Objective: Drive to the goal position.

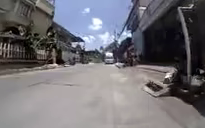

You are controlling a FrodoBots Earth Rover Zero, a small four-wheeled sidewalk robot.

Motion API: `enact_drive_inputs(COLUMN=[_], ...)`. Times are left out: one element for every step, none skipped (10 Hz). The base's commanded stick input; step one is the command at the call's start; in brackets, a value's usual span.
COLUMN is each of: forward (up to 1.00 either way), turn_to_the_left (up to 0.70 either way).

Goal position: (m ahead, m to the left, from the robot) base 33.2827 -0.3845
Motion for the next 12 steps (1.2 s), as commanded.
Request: enact_drive_inputs(forward=[1.00,1.00,1.00,1.00,1.00,1.00,1.00,1.00,1.00,1.00,1.00,1.00], turn_to_the_left=[0.05,0.05,0.05,0.05,0.05,0.05,0.05,0.05,0.05,0.05,0.05,0.05])
